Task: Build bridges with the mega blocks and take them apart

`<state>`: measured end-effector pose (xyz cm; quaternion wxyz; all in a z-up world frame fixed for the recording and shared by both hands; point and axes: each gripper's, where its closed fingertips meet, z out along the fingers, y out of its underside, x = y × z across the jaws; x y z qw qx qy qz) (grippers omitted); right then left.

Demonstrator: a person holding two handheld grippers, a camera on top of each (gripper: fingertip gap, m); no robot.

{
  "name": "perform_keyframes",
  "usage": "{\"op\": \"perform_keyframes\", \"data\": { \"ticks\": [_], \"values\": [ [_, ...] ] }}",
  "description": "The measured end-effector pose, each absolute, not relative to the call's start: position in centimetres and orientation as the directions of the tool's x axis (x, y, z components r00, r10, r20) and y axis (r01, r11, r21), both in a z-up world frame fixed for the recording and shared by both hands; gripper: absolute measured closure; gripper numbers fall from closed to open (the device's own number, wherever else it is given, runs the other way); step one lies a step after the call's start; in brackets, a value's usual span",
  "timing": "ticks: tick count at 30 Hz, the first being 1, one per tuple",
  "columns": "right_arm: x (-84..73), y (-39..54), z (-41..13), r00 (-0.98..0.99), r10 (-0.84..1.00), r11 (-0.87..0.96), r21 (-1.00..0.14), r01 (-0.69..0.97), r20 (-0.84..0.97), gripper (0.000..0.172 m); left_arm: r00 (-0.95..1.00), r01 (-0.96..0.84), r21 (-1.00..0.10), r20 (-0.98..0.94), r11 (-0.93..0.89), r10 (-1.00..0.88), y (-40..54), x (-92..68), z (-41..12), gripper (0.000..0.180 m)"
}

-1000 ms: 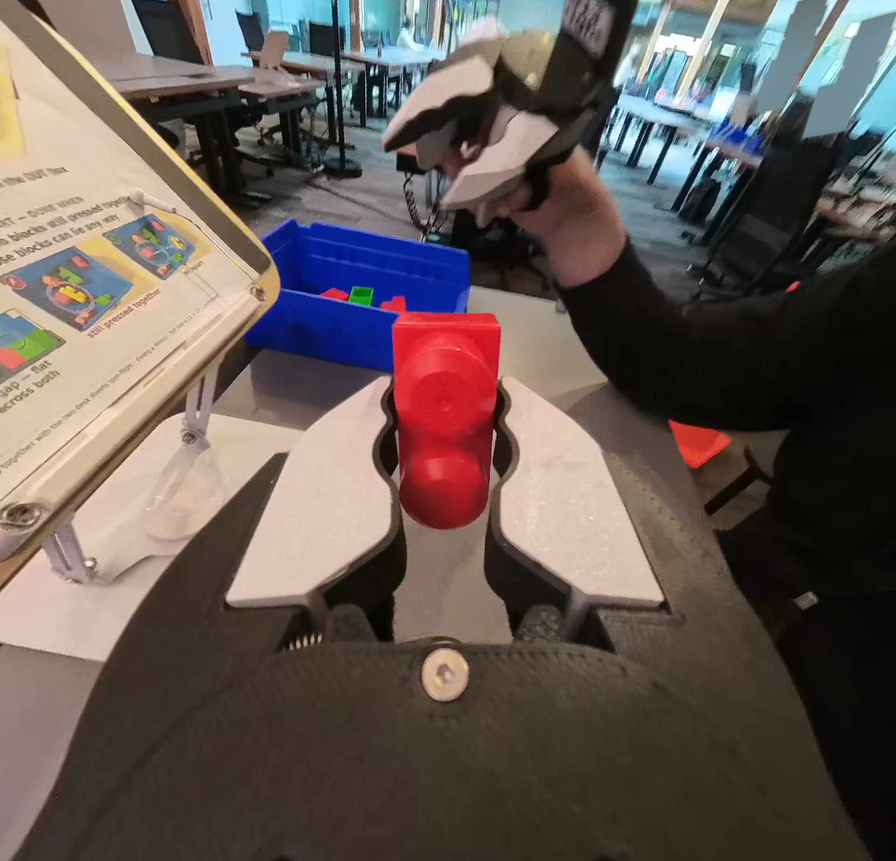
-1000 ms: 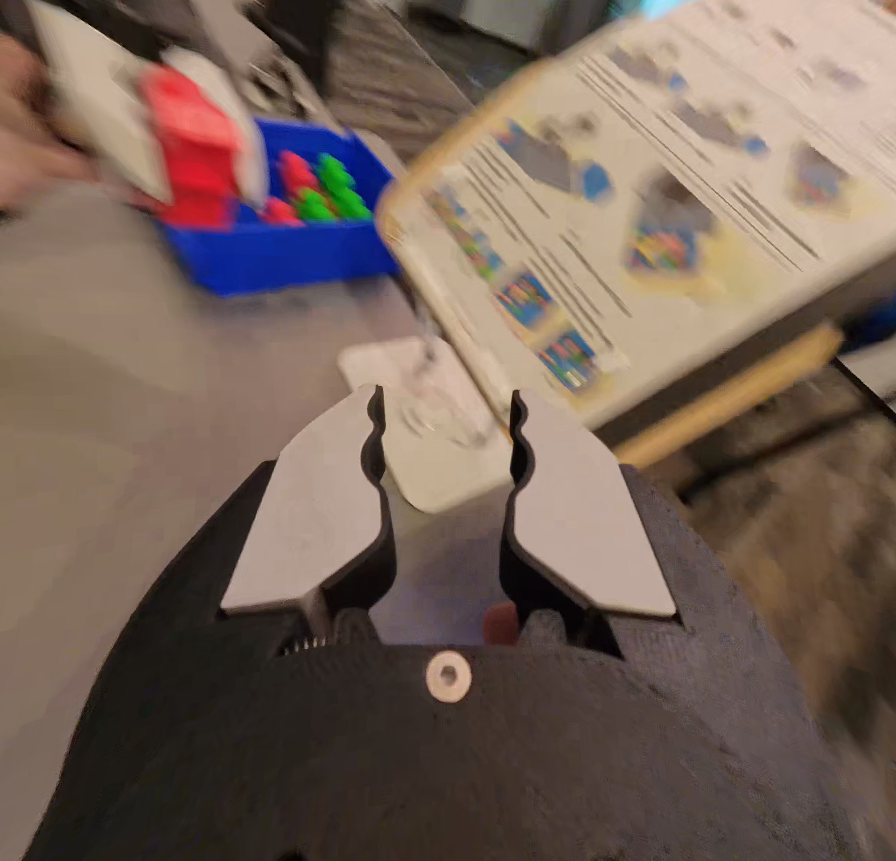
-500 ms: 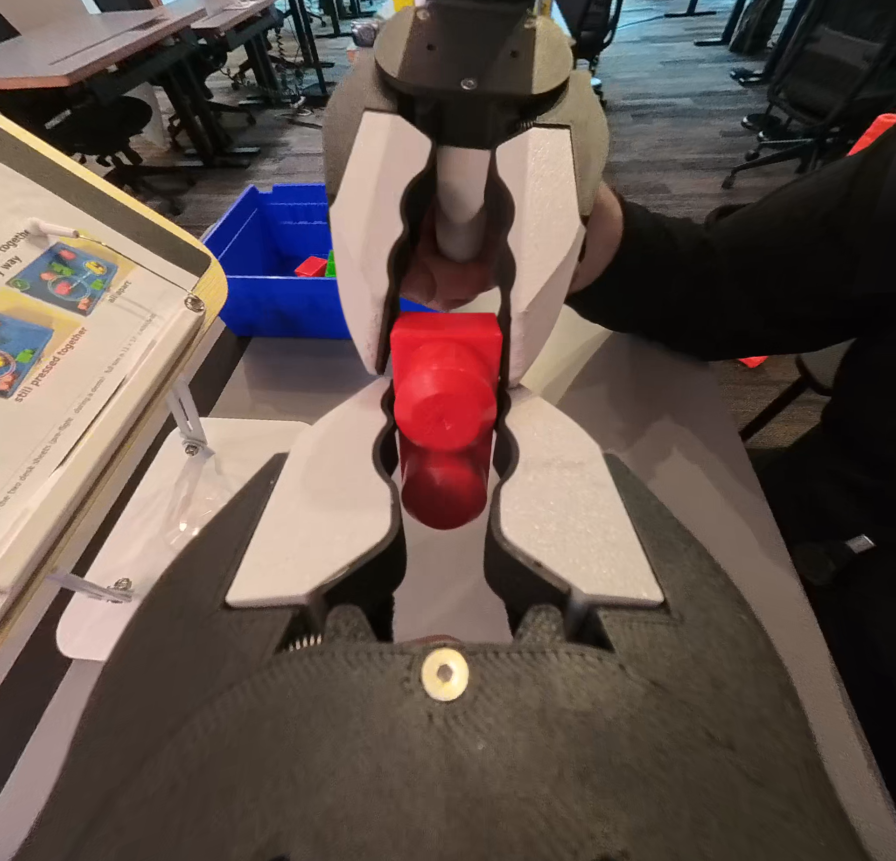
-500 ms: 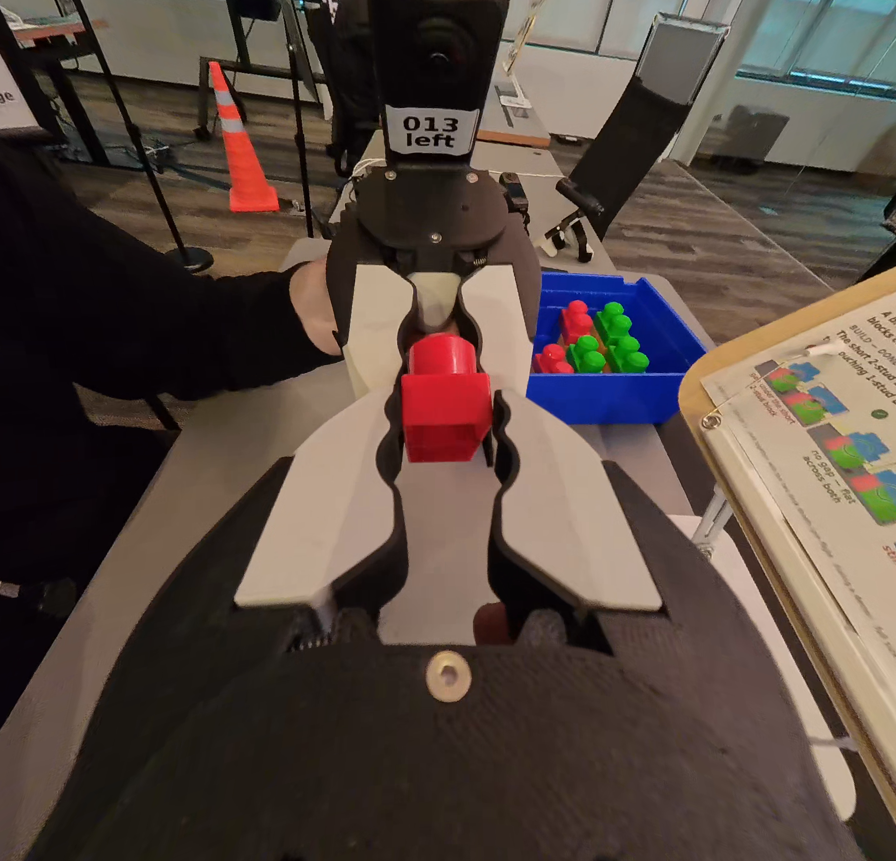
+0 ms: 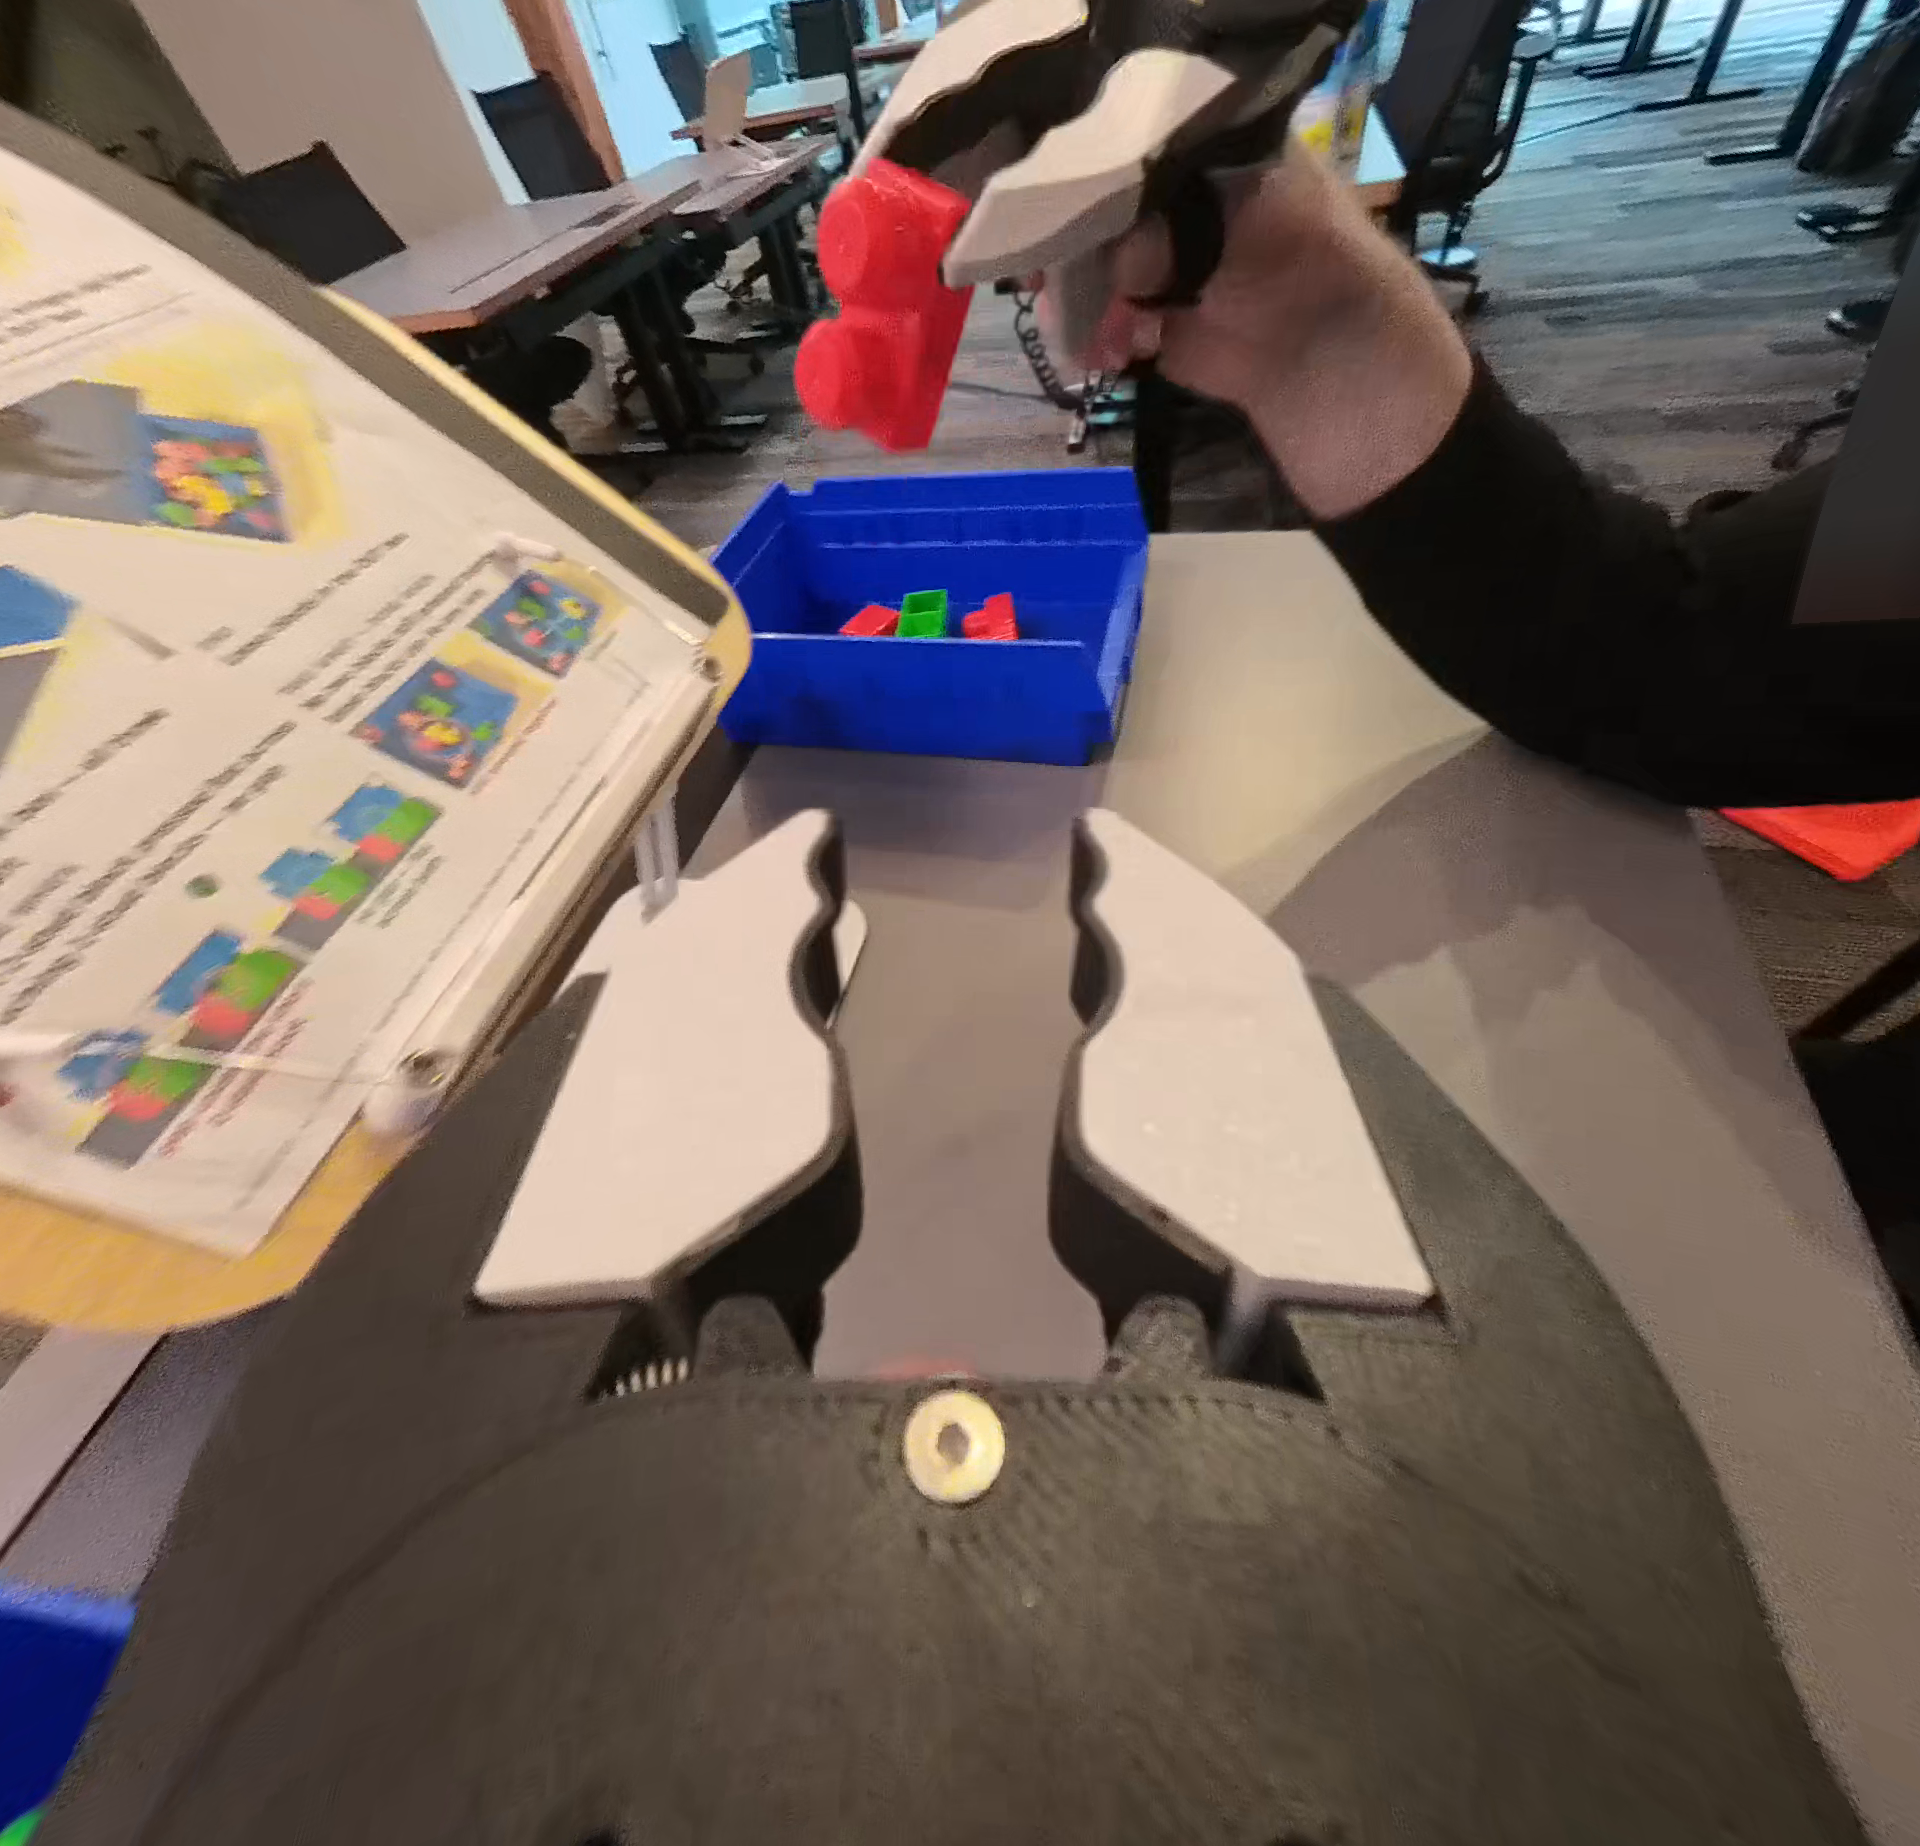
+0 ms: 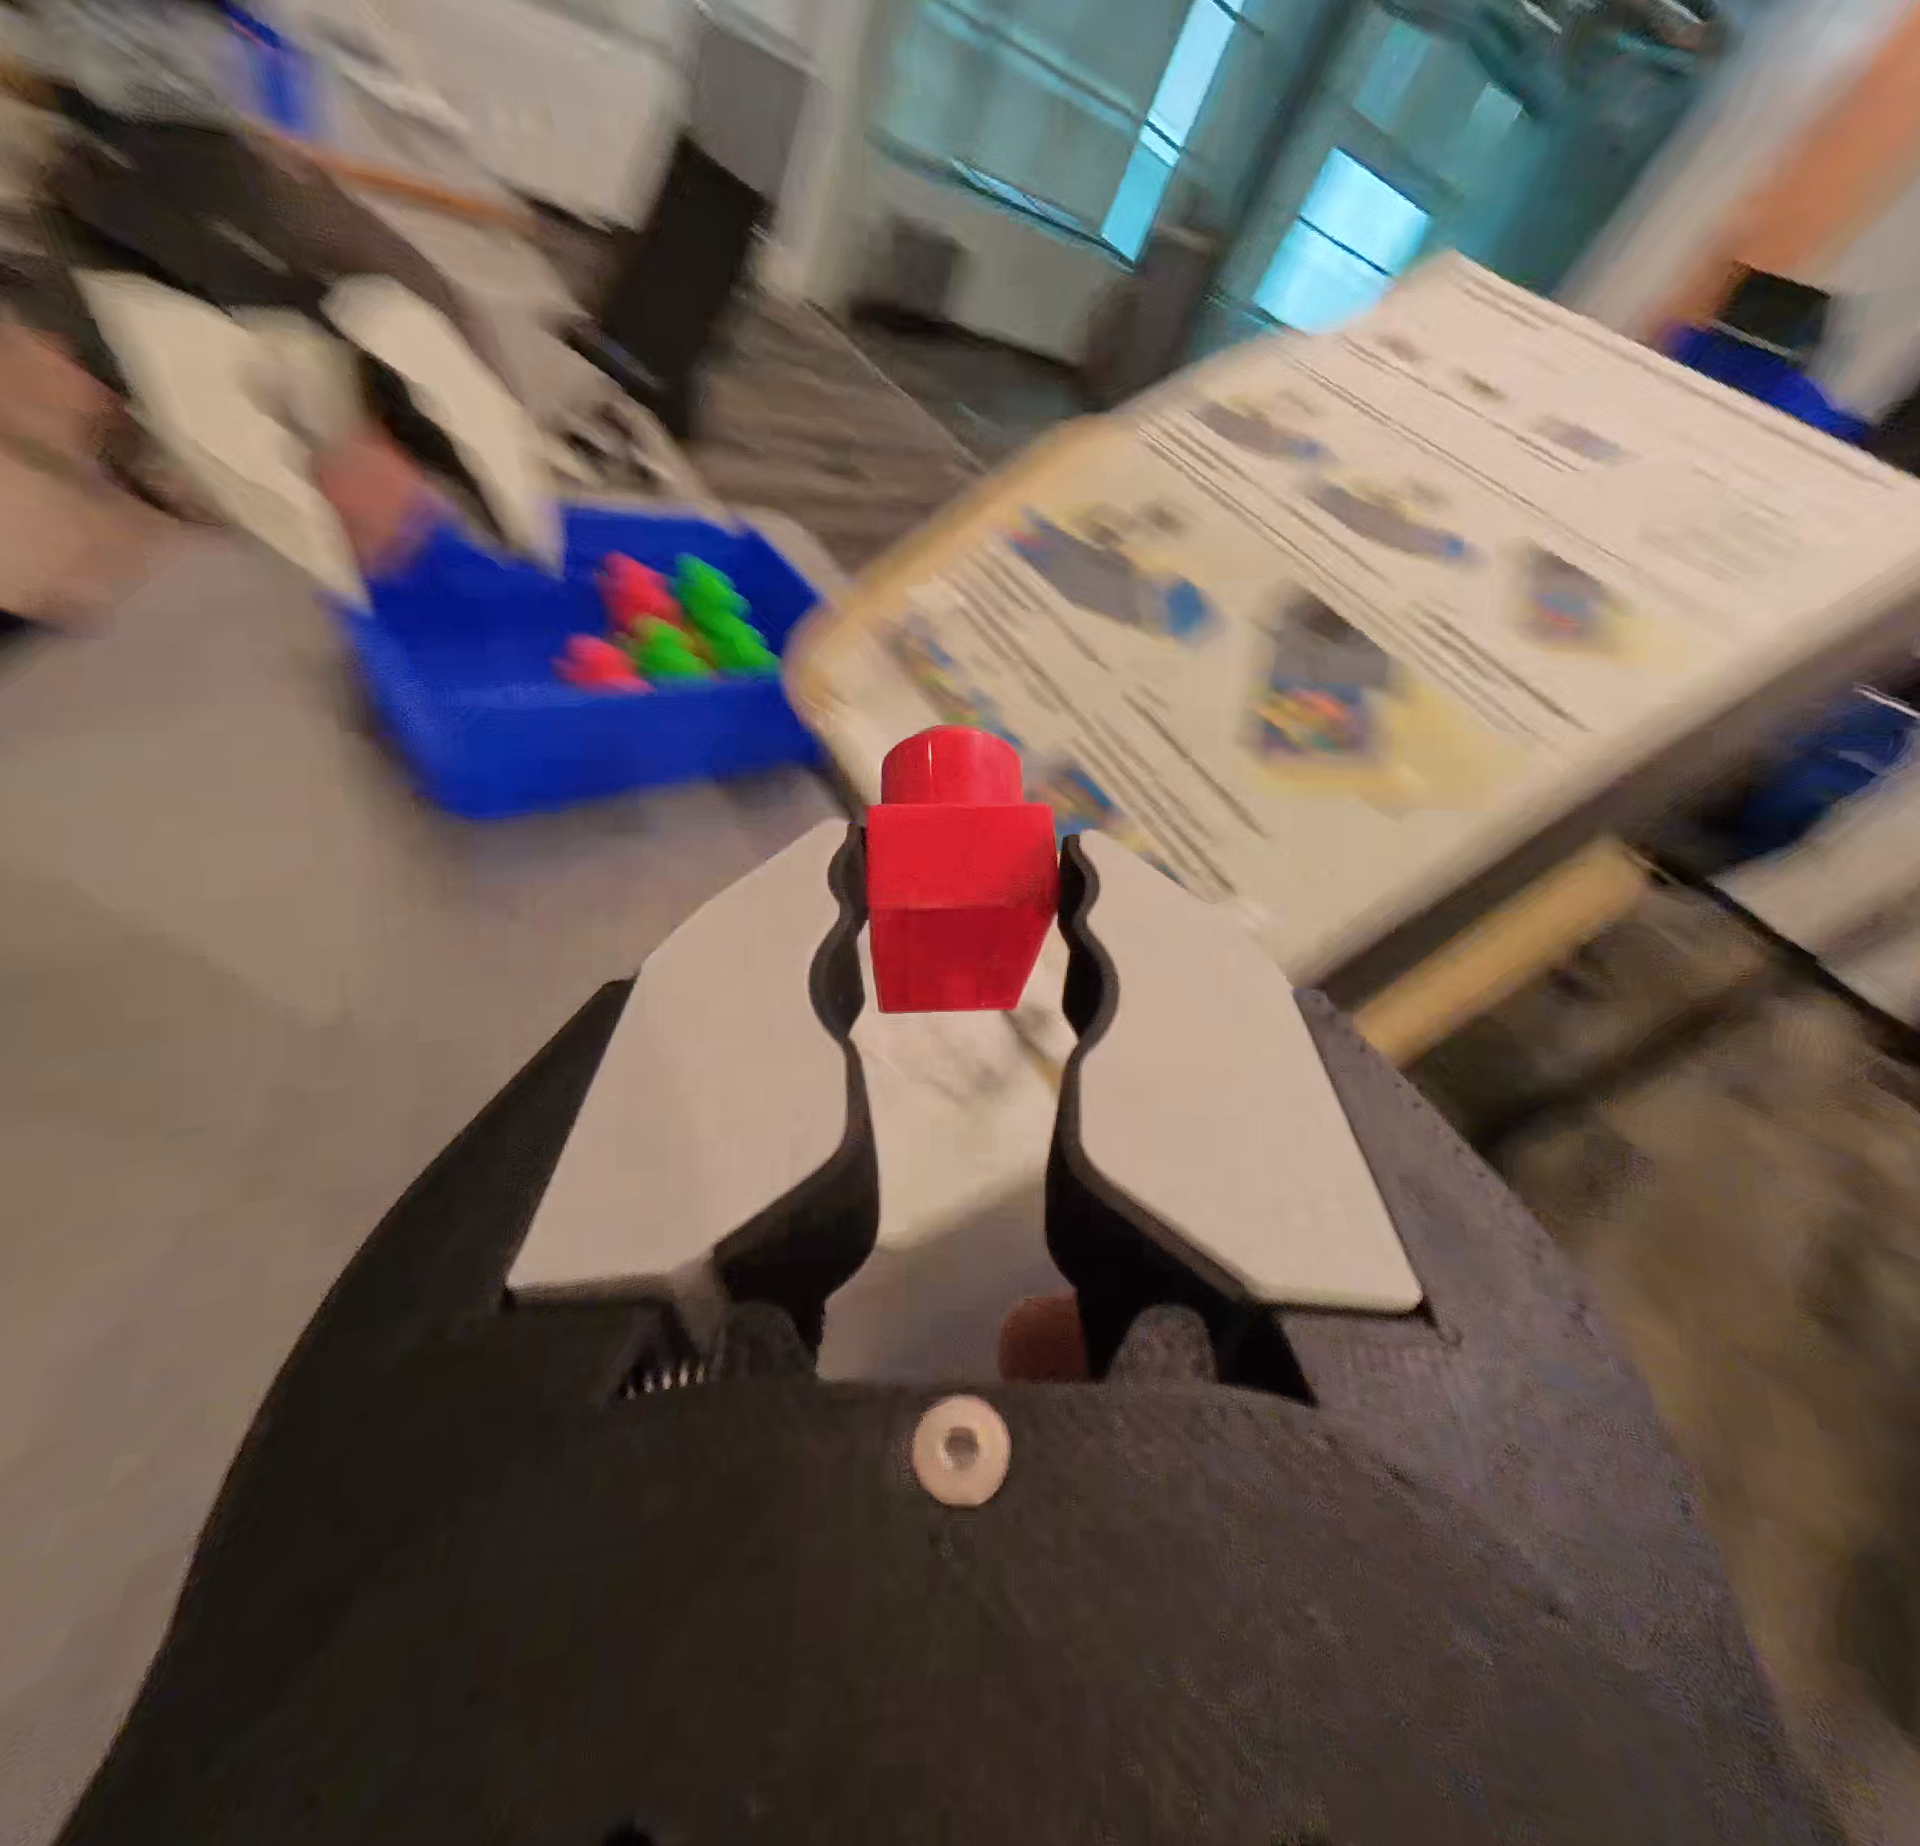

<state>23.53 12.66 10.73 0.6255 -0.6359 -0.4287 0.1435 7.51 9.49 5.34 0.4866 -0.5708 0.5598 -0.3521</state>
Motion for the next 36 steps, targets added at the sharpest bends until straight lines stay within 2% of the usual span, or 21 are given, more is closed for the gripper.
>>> {"op": "perform_keyframes", "data": {
  "ticks": [2, 4, 7, 12, 17, 20, 21, 22, 24, 29, 31, 36],
  "values": [
    [29.0, 14.8, 10.1, 0.686, 0.617, 0.087, -0.9, 0.427, 0.385, 0.136, 0.196, -0.29, -0.954, -0.14, 0.079, -0.971, 11.3, 5.4, 5.7, 0.148],
    [34.0, 16.9, 8.8, 0.768, 0.542, 0.007, -0.916, 0.402, 0.341, 0.136, 0.267, -0.263, -0.964, -0.118, 0.046, -0.957, 13.0, 3.2, 6.1, 0.155],
    [39.9, 19.3, 4.7, 0.839, 0.491, -0.182, -0.915, 0.361, 0.233, 0.136, 0.404, -0.244, -0.969, -0.077, -0.026, -0.912, 15.9, 0.0, 6.2, 0.155],
    [45.3, 21.5, -3.1, 0.89, 0.436, -0.461, -0.817, 0.347, 0.132, 0.135, 0.515, -0.211, -0.973, -0.025, -0.099, -0.857, 18.3, -4.4, 6.0, 0.148],
    [46.7, 21.8, -8.7, 0.907, 0.415, -0.646, -0.68, 0.348, 0.07, 0.136, 0.627, -0.327, -0.921, -0.045, -0.211, -0.777, 20.6, -8.4, 2.9, 0.141],
    [46.3, 21.8, -10.0, 0.907, 0.419, -0.678, -0.651, 0.341, 0.038, 0.135, 0.627, -0.398, -0.881, -0.057, -0.257, -0.777, 21.1, -9.9, 0.7, 0.137],
    [46.3, 21.8, -10.3, 0.909, 0.417, -0.69, -0.641, 0.337, 0.029, 0.128, 0.614, -0.418, -0.867, -0.05, -0.271, -0.788, 21.1, -10.0, -0.1, 0.134],
    [46.3, 21.9, -10.6, 0.912, 0.409, -0.704, -0.629, 0.33, 0.022, 0.113, 0.607, -0.45, -0.846, -0.056, -0.285, -0.792, 21.2, -10.2, -1.0, 0.132],
    [46.3, 21.7, -11.1, 0.916, 0.402, -0.731, -0.601, 0.323, 0.004, 0.106, 0.59, -0.55, -0.777, -0.103, -0.305, -0.801, 21.5, -10.7, -3.5, 0.123],
    [46.6, 21.9, -9.3, 0.926, 0.376, -0.699, -0.642, 0.316, 0.047, 0.108, 0.469, -0.76, -0.597, -0.23, -0.257, -0.853, 22.0, -10.7, -8.2, 0.122],
    [46.3, 21.8, -8.1, 0.923, 0.38, -0.671, -0.667, 0.324, 0.066, 0.112, 0.407, -0.813, -0.535, -0.244, -0.228, -0.88, 22.1, -10.4, -9.8, 0.128],
    [45.5, 21.4, -5.9, 0.914, 0.395, -0.622, -0.705, 0.34, 0.093, 0.115, 0.364, -0.884, -0.388, -0.223, -0.26, -0.904, 23.0, -11.3, -13.8, 0.131]
  ]
}}
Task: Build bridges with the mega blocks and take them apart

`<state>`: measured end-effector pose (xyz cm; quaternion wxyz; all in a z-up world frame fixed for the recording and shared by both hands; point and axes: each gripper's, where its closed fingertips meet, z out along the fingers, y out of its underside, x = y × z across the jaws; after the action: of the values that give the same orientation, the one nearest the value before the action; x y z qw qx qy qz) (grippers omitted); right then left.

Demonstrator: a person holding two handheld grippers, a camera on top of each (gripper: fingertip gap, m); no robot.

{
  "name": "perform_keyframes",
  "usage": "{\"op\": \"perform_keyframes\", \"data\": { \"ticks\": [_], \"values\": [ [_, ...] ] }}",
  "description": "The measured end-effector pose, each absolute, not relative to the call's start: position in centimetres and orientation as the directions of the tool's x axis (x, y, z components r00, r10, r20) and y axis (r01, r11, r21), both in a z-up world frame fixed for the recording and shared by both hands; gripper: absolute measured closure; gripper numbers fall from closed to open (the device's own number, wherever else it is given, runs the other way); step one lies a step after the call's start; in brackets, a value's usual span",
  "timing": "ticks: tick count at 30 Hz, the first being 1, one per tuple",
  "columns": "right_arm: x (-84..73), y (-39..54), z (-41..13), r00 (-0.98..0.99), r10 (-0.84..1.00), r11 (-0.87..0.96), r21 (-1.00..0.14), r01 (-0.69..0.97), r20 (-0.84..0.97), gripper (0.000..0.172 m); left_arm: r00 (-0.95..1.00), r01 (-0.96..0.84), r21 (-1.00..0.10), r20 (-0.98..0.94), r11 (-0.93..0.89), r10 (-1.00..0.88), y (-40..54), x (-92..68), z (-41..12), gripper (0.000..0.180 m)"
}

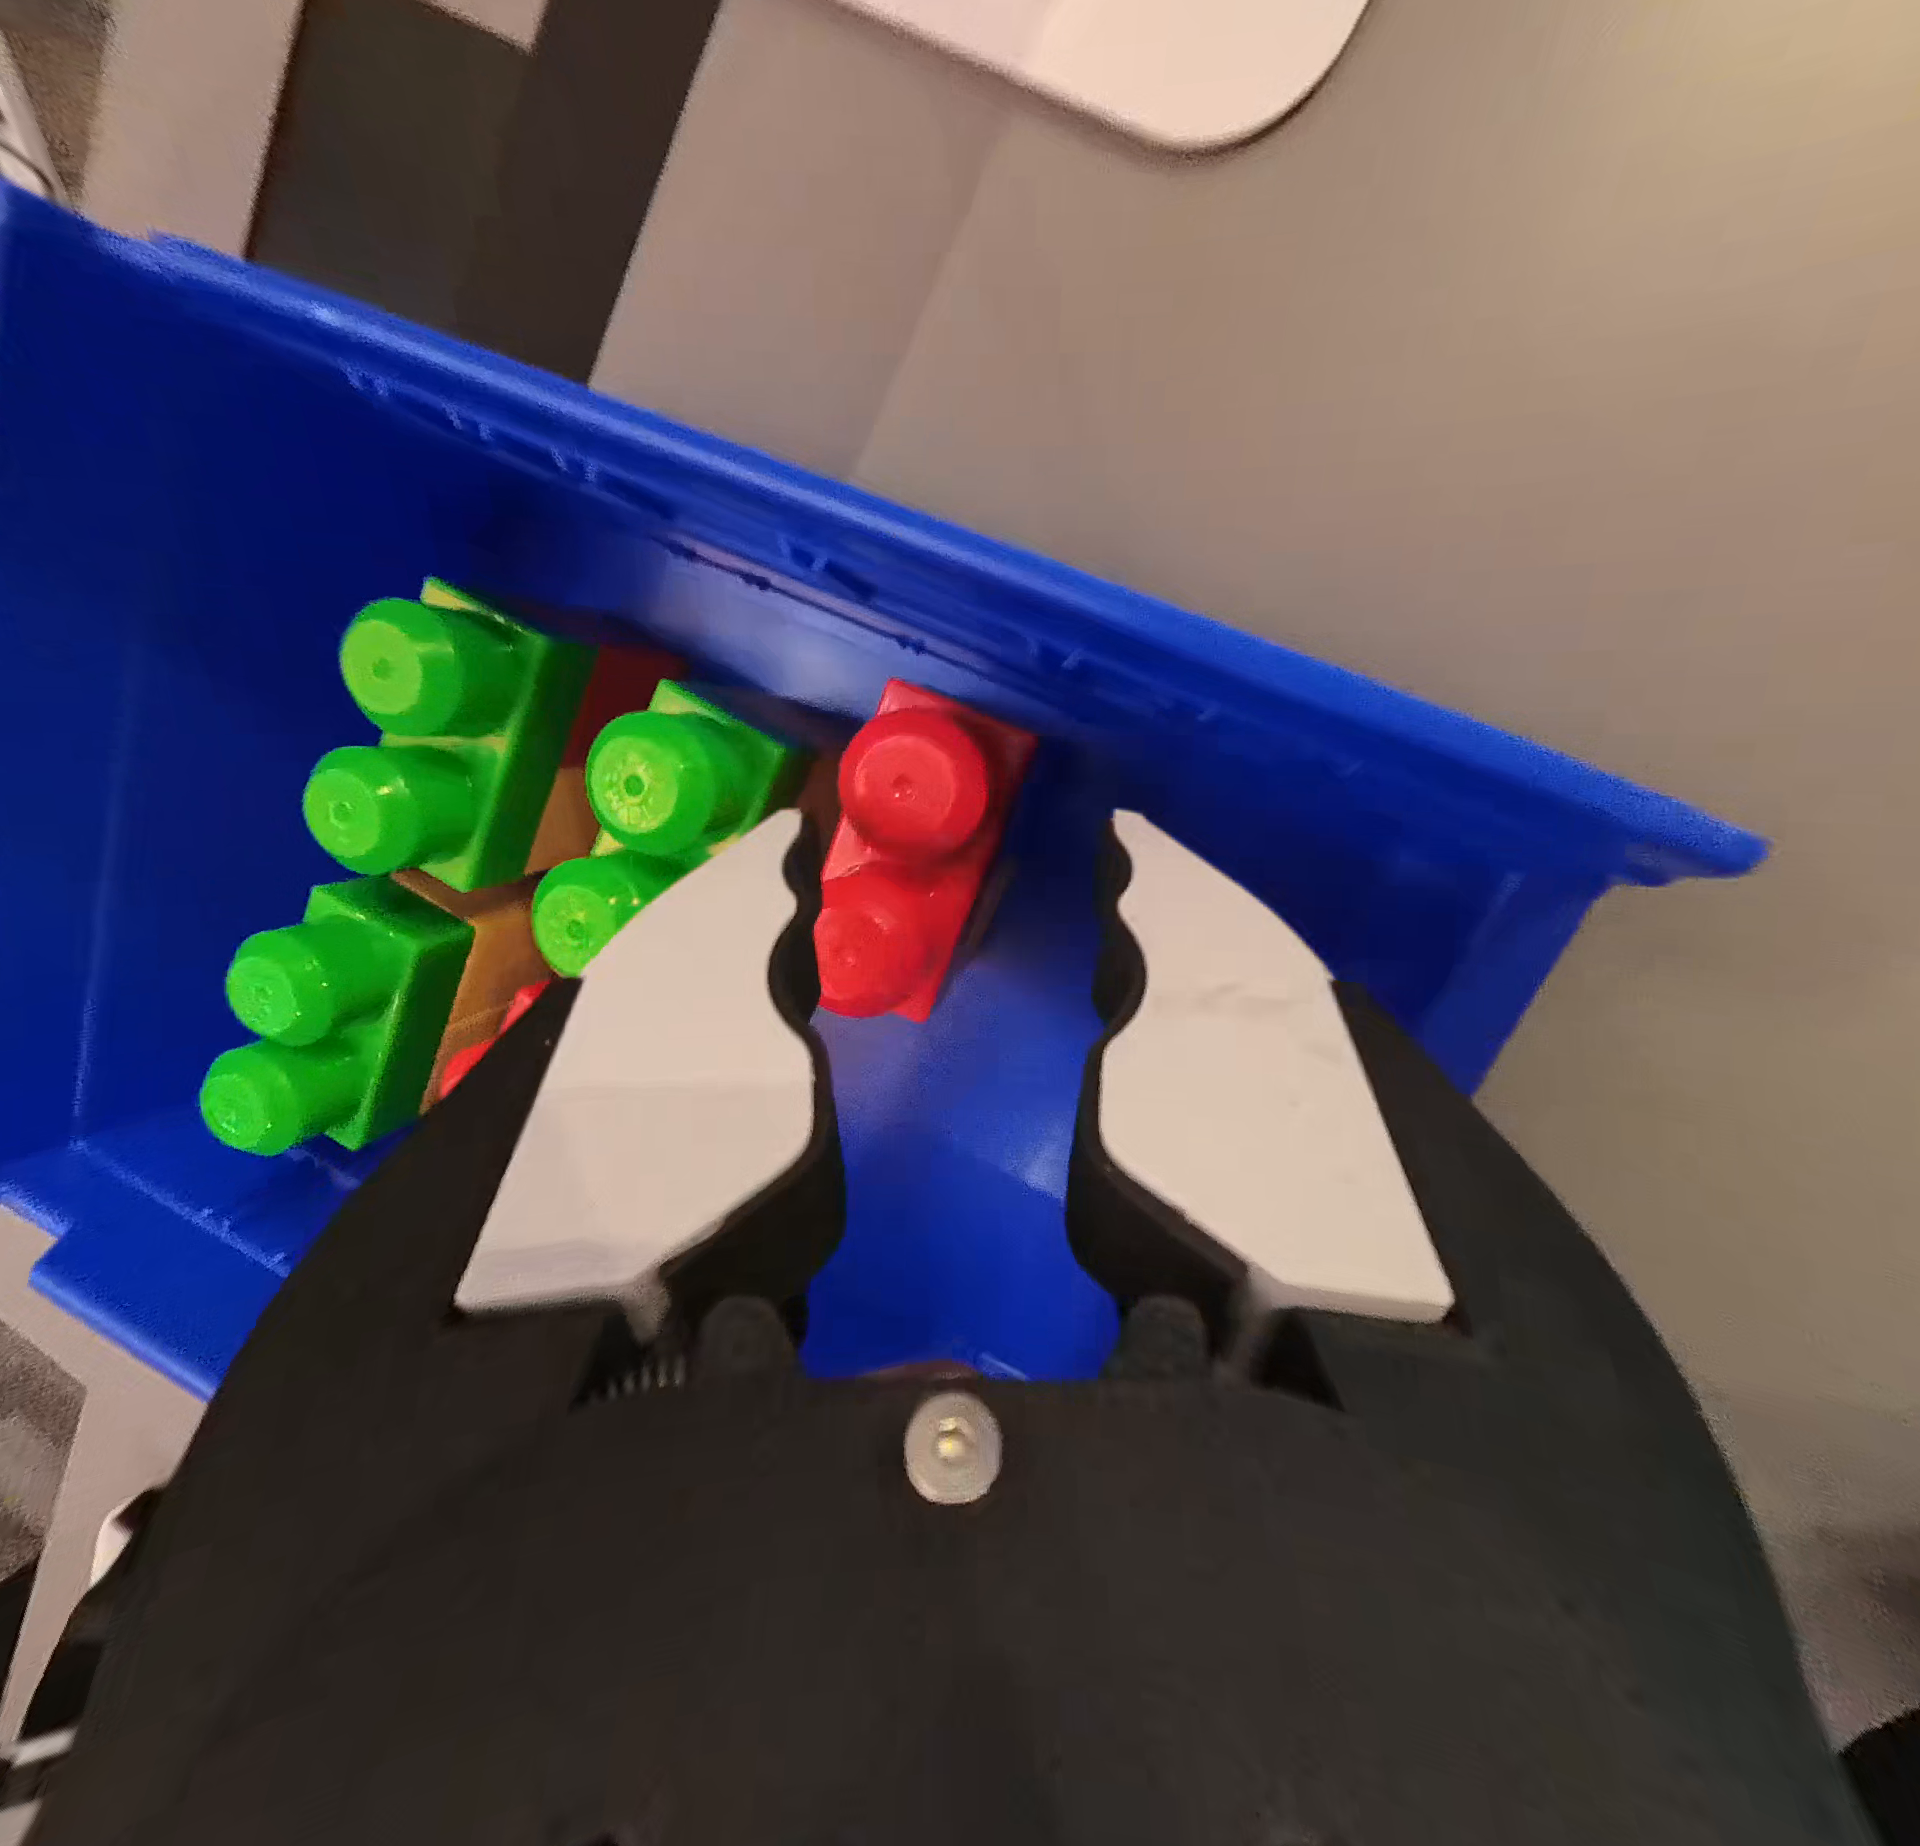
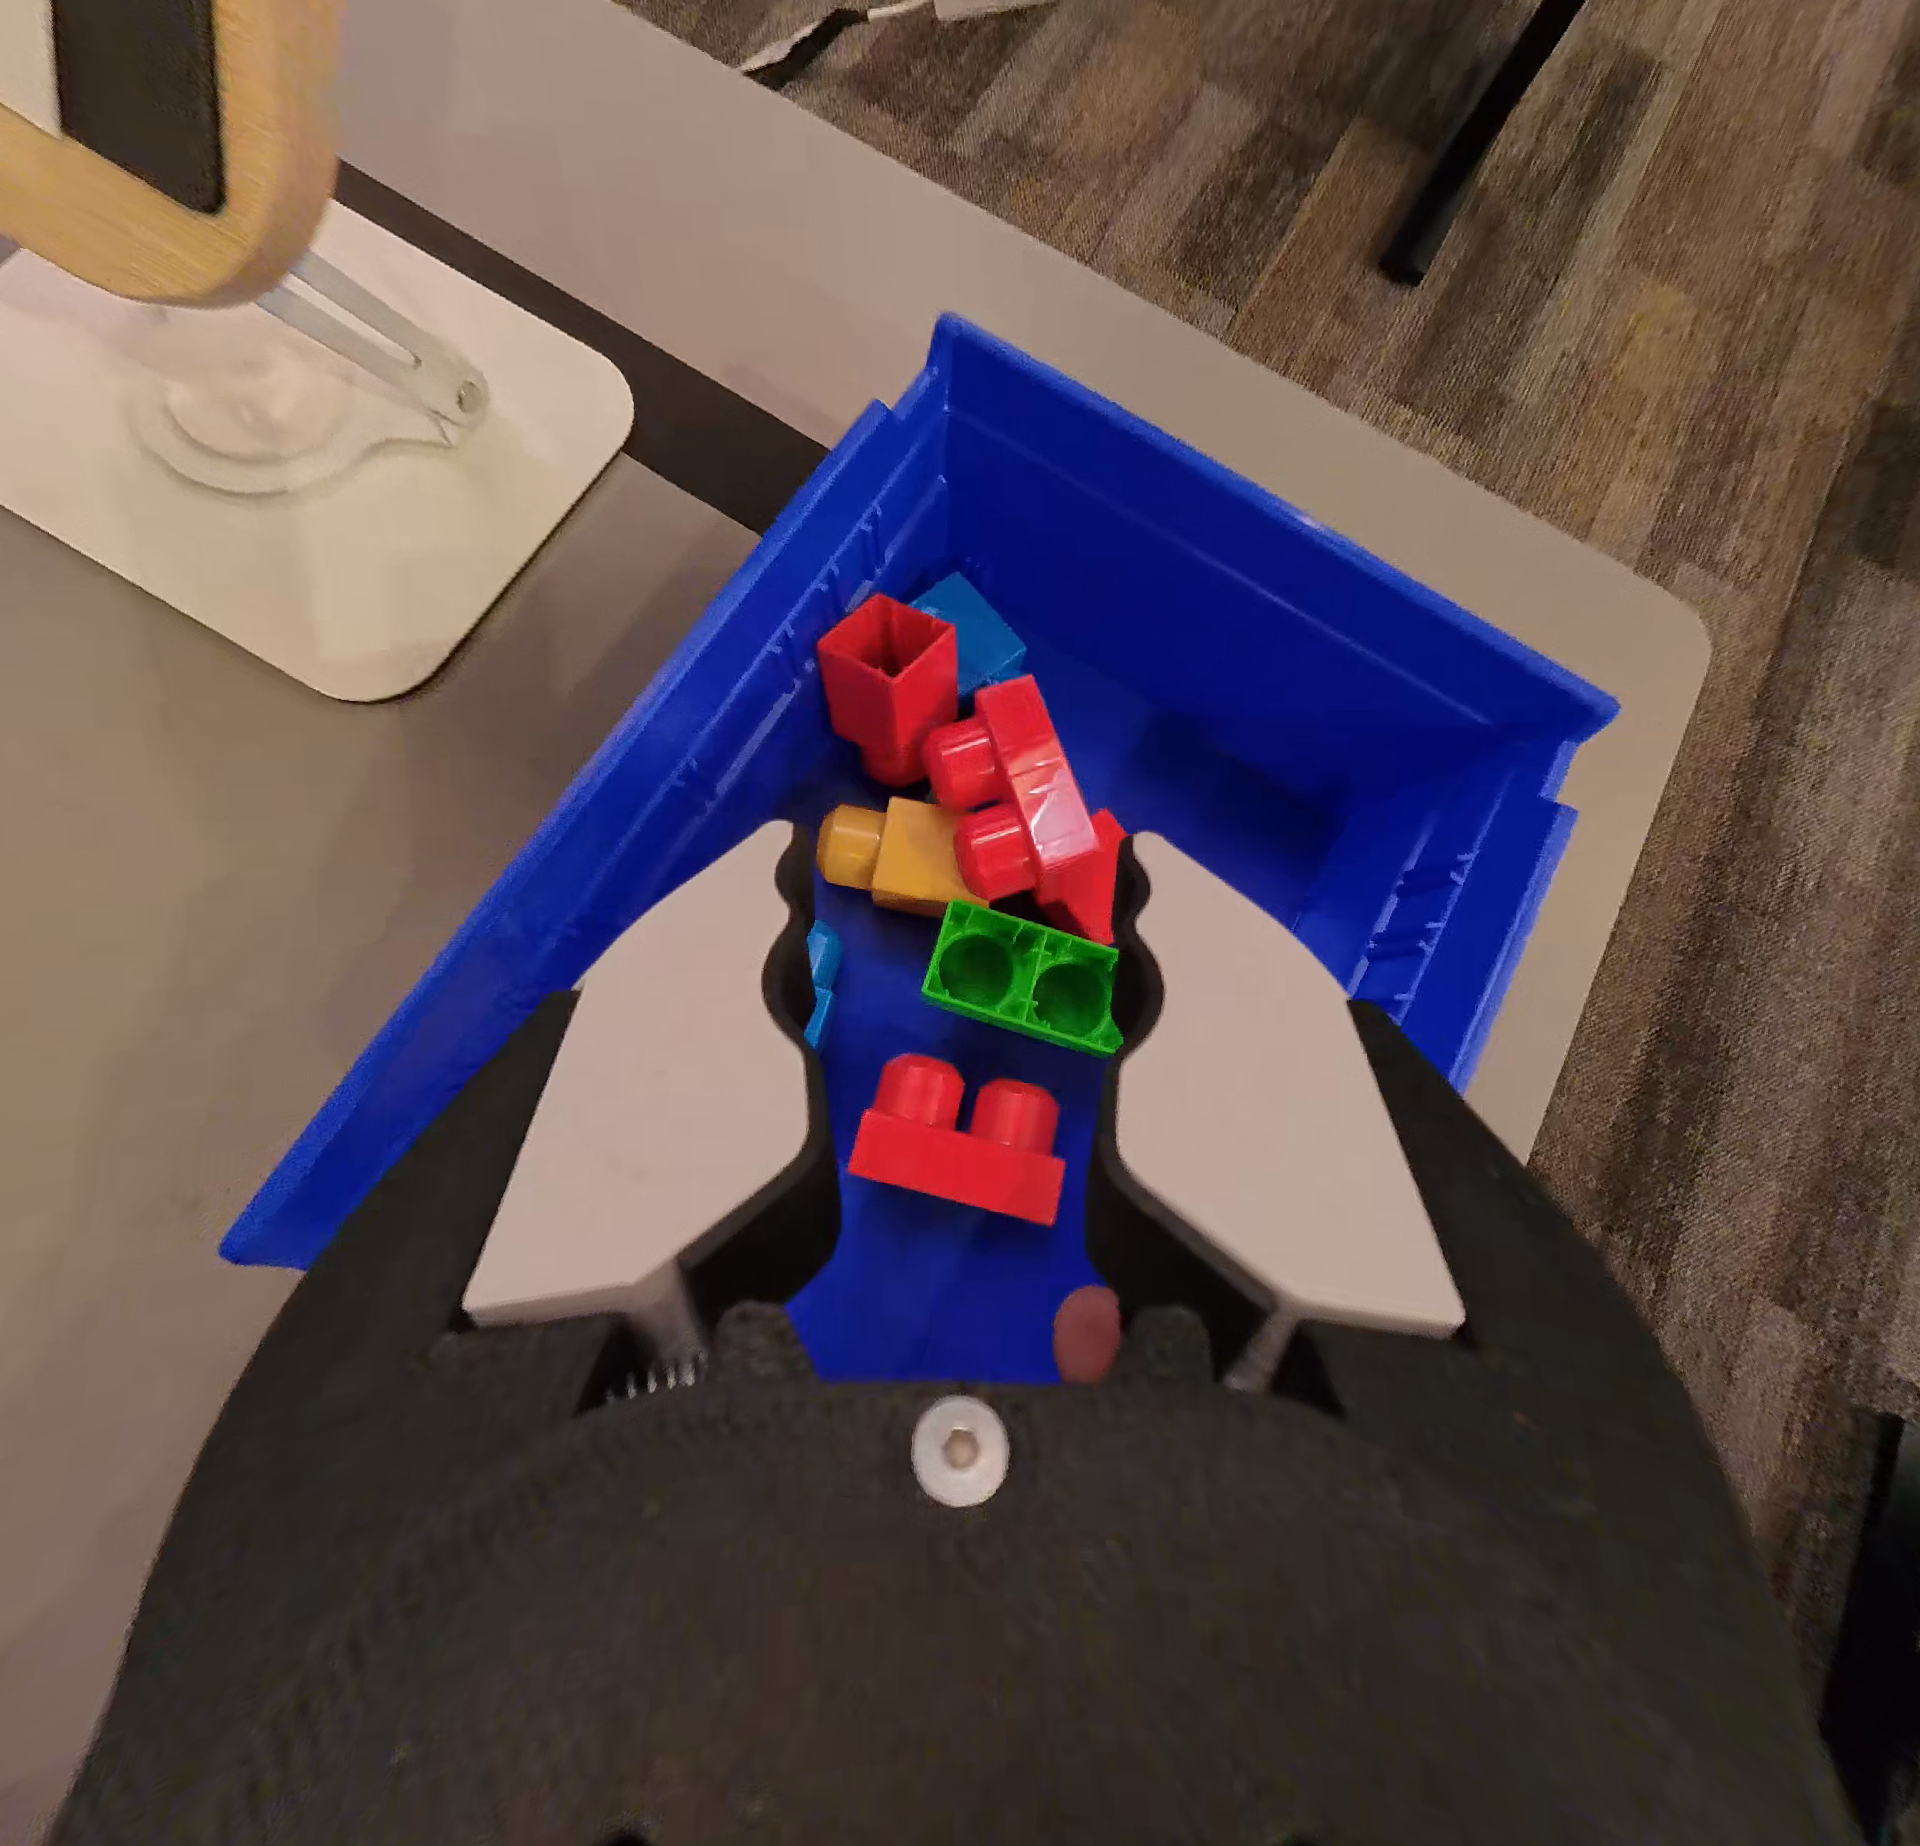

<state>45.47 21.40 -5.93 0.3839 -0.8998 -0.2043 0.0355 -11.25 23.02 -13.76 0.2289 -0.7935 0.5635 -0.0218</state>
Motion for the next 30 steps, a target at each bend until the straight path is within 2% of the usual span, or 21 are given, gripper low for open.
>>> {"op": "perform_keyframes", "data": {
  "ticks": [3, 7, 9, 11, 14, 17, 20, 22, 24, 27, 30],
  "values": [
    [45.1, 21.3, -5.2, 0.908, 0.405, -0.601, -0.718, 0.351, 0.105, 0.117, 0.348, -0.903, -0.345, -0.239, -0.256, -0.907, 23.8, -11.8, -14.7, 0.129],
    [44.7, 21.2, -4.6, 0.904, 0.409, -0.585, -0.724, 0.365, 0.126, 0.119, 0.346, -0.91, -0.296, -0.161, -0.289, -0.924, 23.8, -11.9, -17.1, 0.129],
    [44.6, 21.2, -4.4, 0.903, 0.407, -0.577, -0.726, 0.373, 0.14, 0.12, 0.343, -0.913, -0.275, -0.11, -0.303, -0.933, 23.3, -11.9, -17.9, 0.143],
    [44.5, 21.1, -3.8, 0.9, 0.405, -0.563, -0.733, 0.383, 0.159, 0.122, 0.354, -0.907, -0.288, -0.131, -0.307, -0.926, 23.6, -12.3, -17.5, 0.143],
    [43.7, 20.7, -1.7, 0.889, 0.412, -0.501, -0.765, 0.404, 0.2, 0.124, 0.394, -0.861, -0.404, -0.142, -0.31, -0.908, 23.9, -12.4, -14.8, 0.143],
    [41.5, 19.6, 1.8, 0.85, 0.446, -0.367, -0.809, 0.459, 0.279, 0.128, 0.476, -0.733, -0.607, -0.138, -0.306, -0.869, 24.0, -12.5, -9.2, 0.143],
    [36.8, 17.4, 6.4, 0.739, 0.521, -0.086, -0.836, 0.542, 0.426, 0.129, 0.493, -0.5, -0.841, -0.08, -0.206, -0.866, 22.0, -10.5, -0.7, 0.143],
    [32.7, 15.1, 8.6, 0.632, 0.574, 0.113, -0.814, 0.57, 0.522, 0.135, 0.419, -0.297, -0.945, -0.002, -0.134, -0.908, 19.3, -7.7, 4.7, 0.144],
    [28.2, 12.7, 10.0, 0.53, 0.607, 0.287, -0.785, 0.548, 0.592, 0.138, 0.256, -0.111, -0.991, 0.049, -0.08, -0.965, 15.8, -4.4, 8.8, 0.144],
    [21.5, 8.9, 11.2, 0.394, 0.61, 0.514, -0.722, 0.464, 0.687, 0.141, 0.046, 0.091, -0.986, 0.146, -0.141, -0.988, 12.1, -0.3, 11.9, 0.144],
    [16.2, 5.5, 10.9, 0.294, 0.524, 0.689, -0.6, 0.405, 0.8, 0.148, -0.107, 0.158, -0.949, 0.26, -0.274, -0.96, 10.3, 3.4, 12.0, 0.144]
  ]
}}
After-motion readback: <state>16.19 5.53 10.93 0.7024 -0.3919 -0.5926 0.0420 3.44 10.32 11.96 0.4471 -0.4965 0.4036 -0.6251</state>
